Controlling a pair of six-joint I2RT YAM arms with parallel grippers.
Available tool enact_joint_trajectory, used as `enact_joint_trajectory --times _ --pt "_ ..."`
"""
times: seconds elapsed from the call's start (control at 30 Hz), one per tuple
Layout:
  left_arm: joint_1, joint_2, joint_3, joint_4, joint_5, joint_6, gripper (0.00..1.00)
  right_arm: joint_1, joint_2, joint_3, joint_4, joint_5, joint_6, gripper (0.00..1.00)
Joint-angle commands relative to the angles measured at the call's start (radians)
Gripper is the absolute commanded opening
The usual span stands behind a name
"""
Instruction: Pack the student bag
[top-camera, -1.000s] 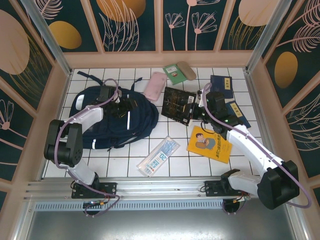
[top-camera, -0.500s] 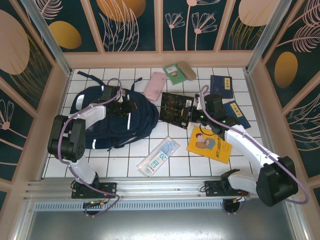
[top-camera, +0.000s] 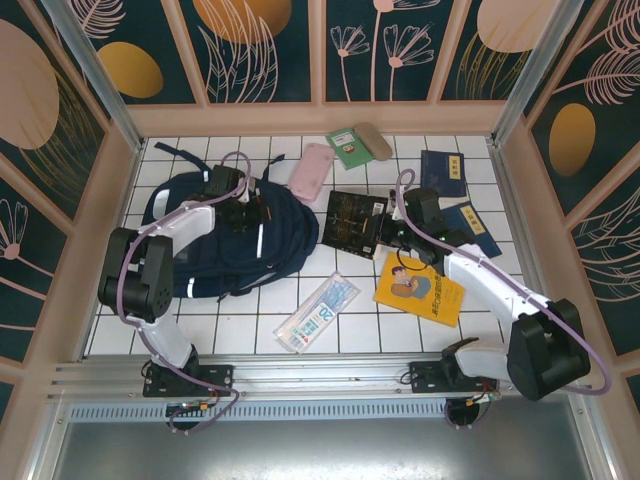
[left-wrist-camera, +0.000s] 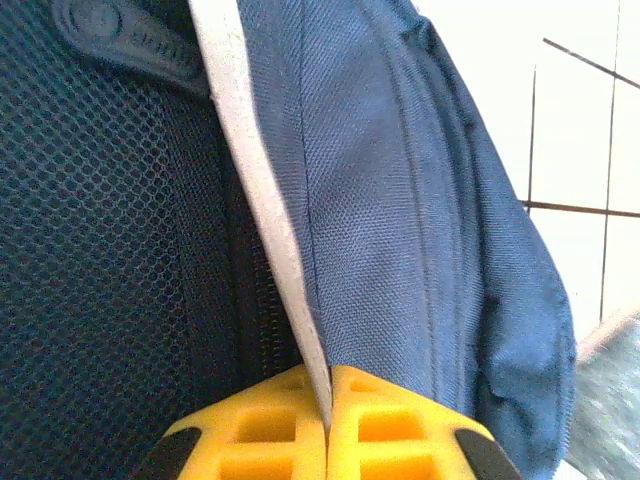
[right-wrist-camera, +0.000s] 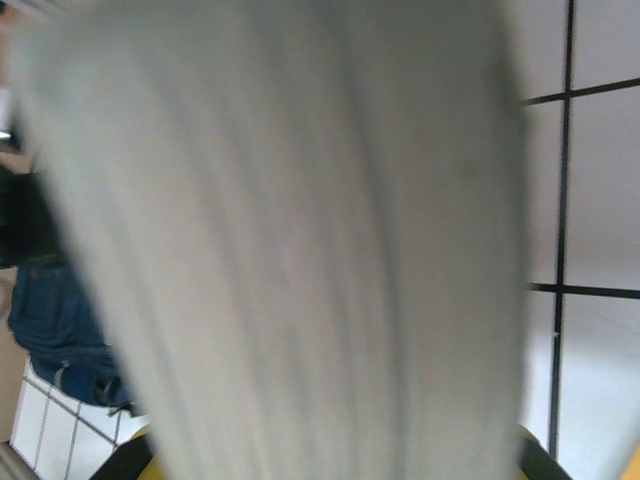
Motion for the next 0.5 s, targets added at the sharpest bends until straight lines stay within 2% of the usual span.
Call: enact_joint_trajectory --times 0.0,0.17,0.27,0.37,0.47 --pt "-0.004 -0.118 0.121 -0.137 -0.048 0.074 0.0 -0.012 -0.039 0.051 0.034 0.046 -0.001 0.0" --pt "-0.004 -0.194 0.234 -0.321 -0.07 0.113 0.0 -0.015 -0.21 -0.023 0.155 0.092 -0.012 0.0" --pt "-0.004 -0.264 0.258 -0.362 -0.087 0.131 0.0 -0.021 -0.203 0.034 0.109 0.051 -0.022 0.0" --pt "-0.005 -0.311 0.298 -0.415 -0.119 0.147 0.0 -0.023 -0.169 0.07 0.11 -0.096 -0.046 0.0" --pt "-0.004 -0.356 0.33 -0.43 -0.082 0.175 0.0 -0.026 -0.101 0.077 0.177 -0.279 0.028 0.0"
